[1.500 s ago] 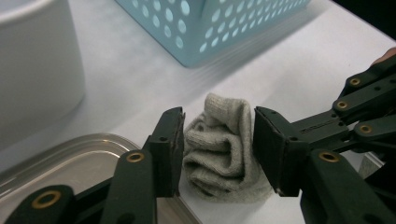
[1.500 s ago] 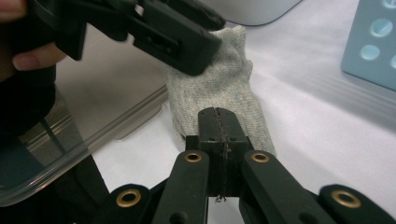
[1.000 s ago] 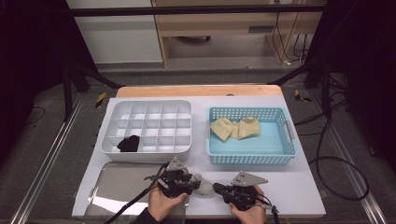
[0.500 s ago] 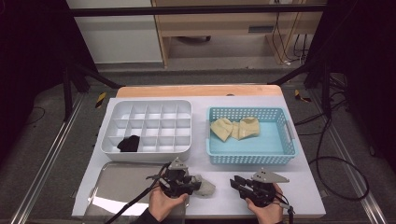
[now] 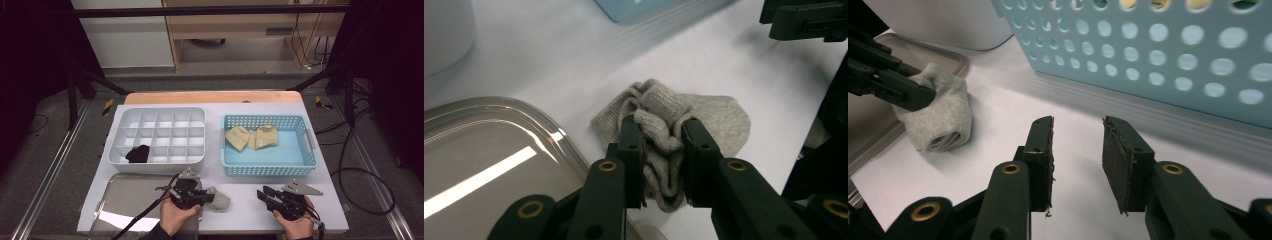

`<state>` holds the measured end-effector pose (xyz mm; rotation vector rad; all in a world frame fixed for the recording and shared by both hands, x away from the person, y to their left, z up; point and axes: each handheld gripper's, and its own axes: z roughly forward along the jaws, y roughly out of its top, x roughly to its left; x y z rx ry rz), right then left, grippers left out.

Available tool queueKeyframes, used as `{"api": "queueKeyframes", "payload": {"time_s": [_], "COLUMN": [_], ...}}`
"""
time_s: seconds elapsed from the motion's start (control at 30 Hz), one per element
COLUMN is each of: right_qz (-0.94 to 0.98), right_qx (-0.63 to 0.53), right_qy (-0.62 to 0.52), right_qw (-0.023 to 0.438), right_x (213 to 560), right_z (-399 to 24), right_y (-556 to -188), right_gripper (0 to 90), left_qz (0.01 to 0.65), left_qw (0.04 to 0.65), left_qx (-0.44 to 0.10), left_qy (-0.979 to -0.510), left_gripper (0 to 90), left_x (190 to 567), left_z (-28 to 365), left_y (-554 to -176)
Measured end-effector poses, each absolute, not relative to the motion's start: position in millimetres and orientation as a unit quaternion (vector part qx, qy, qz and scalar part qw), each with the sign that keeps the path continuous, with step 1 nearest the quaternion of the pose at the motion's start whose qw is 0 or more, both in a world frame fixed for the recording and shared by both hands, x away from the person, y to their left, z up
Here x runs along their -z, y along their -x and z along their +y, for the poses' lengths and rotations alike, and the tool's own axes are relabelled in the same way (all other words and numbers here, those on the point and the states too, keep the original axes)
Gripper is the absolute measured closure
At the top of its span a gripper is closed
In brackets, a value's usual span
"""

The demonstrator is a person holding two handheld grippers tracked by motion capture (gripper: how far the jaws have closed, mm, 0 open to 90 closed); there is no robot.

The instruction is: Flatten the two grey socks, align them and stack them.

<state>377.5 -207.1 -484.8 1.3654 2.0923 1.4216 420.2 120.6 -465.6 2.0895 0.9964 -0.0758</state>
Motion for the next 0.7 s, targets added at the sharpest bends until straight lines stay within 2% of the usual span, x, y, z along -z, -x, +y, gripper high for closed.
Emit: {"api": "queueKeyframes", "payload": {"time_s": [0.3,0.7], "right_qz": [0.715,0.716], "right_qx": [-0.494,-0.492], "right_qy": [-0.475,-0.473], "right_qw": [0.137,0.151], "right_x": [483.4,482.9], "right_z": [-216.4,-218.7], "right_y": [-377.2,-375.6], "right_gripper": [66.4,63.7], "left_qz": [0.363,0.337], "left_qw": [0.446,0.447], "left_qx": [-0.002,-0.078], "left_qy": [-0.818,-0.825], "left_gripper": [74.8,74.8], "left_x": [440.2,397.0], "left_z": [126.8,142.1], "left_y": [-407.3,-401.6]}}
